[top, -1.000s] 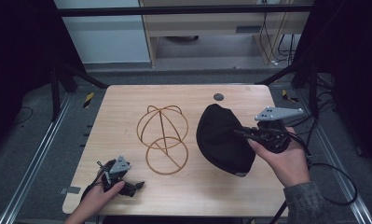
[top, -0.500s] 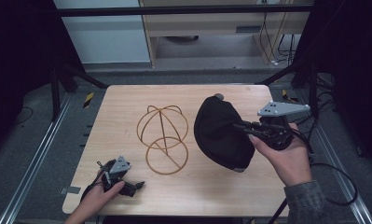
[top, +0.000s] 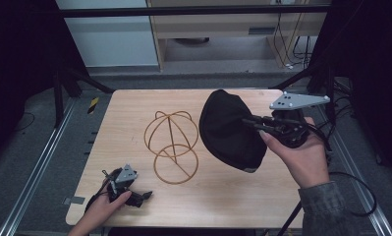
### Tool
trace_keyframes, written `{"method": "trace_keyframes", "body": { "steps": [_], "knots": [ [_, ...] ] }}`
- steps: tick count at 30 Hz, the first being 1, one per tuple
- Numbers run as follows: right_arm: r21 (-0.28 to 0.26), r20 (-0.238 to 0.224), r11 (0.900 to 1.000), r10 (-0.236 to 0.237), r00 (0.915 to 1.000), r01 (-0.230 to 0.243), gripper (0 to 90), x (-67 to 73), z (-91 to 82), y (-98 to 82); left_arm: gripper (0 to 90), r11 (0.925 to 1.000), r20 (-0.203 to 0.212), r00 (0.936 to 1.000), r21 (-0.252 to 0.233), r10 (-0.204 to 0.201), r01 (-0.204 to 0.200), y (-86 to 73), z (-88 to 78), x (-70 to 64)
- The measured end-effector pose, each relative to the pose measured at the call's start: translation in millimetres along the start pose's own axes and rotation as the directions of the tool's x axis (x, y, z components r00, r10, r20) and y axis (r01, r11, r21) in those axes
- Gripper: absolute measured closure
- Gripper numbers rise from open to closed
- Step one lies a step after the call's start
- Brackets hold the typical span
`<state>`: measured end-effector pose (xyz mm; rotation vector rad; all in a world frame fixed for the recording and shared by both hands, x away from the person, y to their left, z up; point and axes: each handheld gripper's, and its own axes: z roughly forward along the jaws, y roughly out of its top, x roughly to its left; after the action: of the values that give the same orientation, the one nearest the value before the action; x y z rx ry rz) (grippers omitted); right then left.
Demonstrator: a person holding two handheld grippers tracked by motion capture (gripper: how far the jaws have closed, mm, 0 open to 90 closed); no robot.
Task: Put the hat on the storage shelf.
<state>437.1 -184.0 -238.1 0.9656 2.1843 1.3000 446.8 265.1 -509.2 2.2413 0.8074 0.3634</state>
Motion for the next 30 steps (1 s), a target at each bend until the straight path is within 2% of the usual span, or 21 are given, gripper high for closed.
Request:
{"method": "trace_keyframes", "body": {
  "steps": [11, 21, 26, 30],
  "knots": [
    [0.01, -0.006, 0.999, -0.045, 0.999, 0.045, 78.0, 8.9, 10.5, 32.9, 0.0, 1.0, 0.0, 1.0, 0.001, 0.0, 0.0, 0.0, -0.1, 0.0],
    [0.036, -0.036, 0.996, -0.076, 0.9965, 0.077, 77.9, 19.1, 20.4, 52.5, 0.0, 1.0, 0.001, 1.0, 0.003, 0.0, 0.0, 0.1, -0.2, 0.1],
    [0.028, -0.056, 0.994, -0.101, 0.9934, 0.102, 77.9, 27.0, 29.0, 69.0, 0.0, 1.0, 0.001, 1.0, 0.001, -0.002, 0.002, 0.1, -0.1, -0.1],
    [0.048, -0.07, 0.991, -0.118, 0.9906, 0.121, 77.9, 32.5, 37.7, 79.6, 0.0, 1.0, 0.0, 1.0, 0.001, 0.0, 0.0, 0.1, -0.1, 0.0]
  ]
}}
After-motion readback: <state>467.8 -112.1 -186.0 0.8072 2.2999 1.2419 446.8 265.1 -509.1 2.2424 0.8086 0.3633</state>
